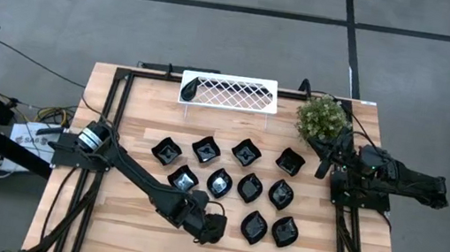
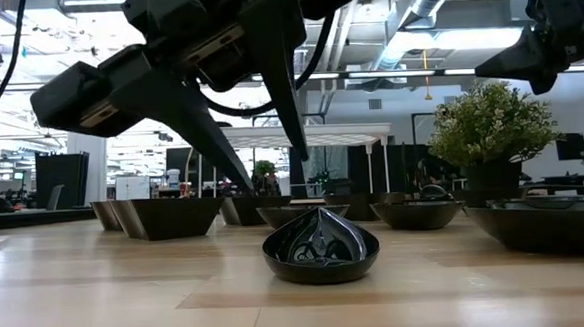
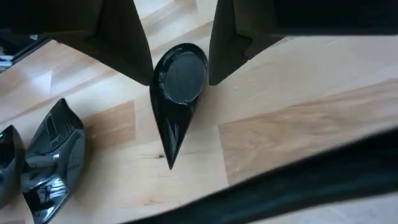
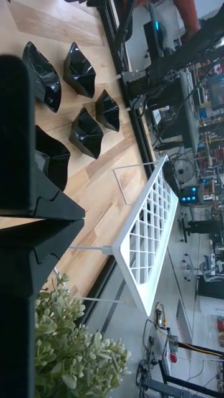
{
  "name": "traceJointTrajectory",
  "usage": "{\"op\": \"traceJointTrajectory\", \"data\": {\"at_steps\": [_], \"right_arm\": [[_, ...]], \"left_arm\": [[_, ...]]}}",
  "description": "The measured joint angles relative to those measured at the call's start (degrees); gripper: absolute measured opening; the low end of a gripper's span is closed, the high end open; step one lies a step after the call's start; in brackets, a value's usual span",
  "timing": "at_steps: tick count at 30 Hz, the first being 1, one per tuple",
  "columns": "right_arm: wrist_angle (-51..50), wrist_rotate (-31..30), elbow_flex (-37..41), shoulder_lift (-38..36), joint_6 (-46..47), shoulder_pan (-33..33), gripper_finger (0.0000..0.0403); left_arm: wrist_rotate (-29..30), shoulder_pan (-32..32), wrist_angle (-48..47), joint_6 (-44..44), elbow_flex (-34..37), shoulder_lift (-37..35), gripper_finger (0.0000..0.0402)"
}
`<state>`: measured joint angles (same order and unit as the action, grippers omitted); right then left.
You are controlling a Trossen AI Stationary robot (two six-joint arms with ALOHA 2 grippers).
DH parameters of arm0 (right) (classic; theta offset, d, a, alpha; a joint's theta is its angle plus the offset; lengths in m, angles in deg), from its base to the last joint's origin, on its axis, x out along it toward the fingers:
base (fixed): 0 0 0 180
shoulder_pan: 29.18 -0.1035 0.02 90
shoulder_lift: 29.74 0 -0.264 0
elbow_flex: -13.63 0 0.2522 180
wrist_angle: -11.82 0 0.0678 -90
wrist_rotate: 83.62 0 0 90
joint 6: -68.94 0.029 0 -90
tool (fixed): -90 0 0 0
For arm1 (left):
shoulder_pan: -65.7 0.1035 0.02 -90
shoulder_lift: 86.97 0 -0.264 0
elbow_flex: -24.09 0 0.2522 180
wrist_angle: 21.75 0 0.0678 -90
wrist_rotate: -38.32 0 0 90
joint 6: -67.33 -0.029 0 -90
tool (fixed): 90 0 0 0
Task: Pick & Place Mini shaped plates
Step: Stack the black drop-shaped plate on top of the black drop-shaped plates on the shelf
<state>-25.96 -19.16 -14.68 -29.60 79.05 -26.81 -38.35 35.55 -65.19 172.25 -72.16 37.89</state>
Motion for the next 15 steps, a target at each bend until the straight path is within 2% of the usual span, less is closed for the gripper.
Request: {"op": "traceJointTrajectory", "data": {"at_steps": [15], "right_arm": [[0.0, 0.0, 0.0, 0.0, 0.0, 0.0, 0.0001]], "left_arm": [[-0.5, 0.7, 1.6, 0.2, 0.1, 2.0, 0.0154]]}}
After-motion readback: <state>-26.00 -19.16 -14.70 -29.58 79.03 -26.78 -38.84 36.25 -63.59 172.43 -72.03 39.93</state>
